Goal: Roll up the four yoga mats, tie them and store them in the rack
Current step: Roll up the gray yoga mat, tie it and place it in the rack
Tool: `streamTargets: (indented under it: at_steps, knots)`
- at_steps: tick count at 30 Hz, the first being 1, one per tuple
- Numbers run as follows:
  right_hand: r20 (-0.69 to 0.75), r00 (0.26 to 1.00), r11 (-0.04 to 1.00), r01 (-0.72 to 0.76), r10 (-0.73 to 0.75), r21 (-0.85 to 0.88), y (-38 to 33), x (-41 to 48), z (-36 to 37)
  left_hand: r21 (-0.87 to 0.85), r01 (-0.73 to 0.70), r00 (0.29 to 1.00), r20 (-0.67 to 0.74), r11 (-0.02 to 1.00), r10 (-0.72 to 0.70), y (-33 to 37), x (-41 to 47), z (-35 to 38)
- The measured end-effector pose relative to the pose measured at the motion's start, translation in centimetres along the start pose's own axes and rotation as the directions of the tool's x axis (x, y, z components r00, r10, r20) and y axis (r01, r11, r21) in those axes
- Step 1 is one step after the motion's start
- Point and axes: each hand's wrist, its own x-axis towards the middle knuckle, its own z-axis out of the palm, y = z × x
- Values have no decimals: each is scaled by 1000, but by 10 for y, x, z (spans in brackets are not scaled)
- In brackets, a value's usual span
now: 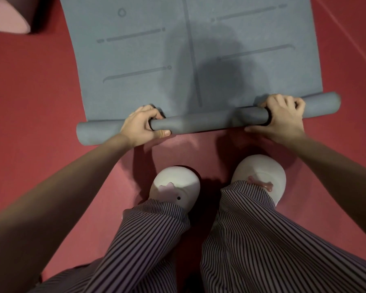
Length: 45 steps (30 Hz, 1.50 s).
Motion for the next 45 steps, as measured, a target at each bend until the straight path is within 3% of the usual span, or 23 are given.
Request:
streamTargets:
  at_steps: [3,12,17,21,25,28,32,35,41,45]
  knots:
    - [-43,999,1000,-2,2,1,-1,8,-2,-35,26,998,50,999,-25,-1,3,-3]
    - [20,999,993,-37,35,110,0,24,-16,-89,62,995,78,994,-55,0,11,-8]
    - [233,972,994,-40,14,105,-16,14,-17,-283,79,955,295,956,8,-18,-4,-16]
    - [208,978,990,-45,16,133,-22,4,-11,53,-65,987,149,997,57,-24,-22,-10]
    - [297,955,988,-70,26,138,-21,16,-14,402,-197,960,-105,894,259,-21,-33,2]
    - [302,953,988,-72,27,137,-22,14,-12,448,-254,913,-182,857,365,-21,-42,16]
    - [265,964,989,-51,13,137,-21,7,-10,437,-187,961,-106,880,257,-15,-35,13]
    - [161,987,992,0,-20,123,-21,8,-8,320,-111,993,-11,941,121,-8,-19,-1]
    - [10,984,979,174,-176,105,-30,5,-2,234,-13,998,58,972,0,-7,1,-12]
    - [125,976,983,183,-181,-4,-29,5,-3,236,-21,999,34,972,13,-9,0,-10]
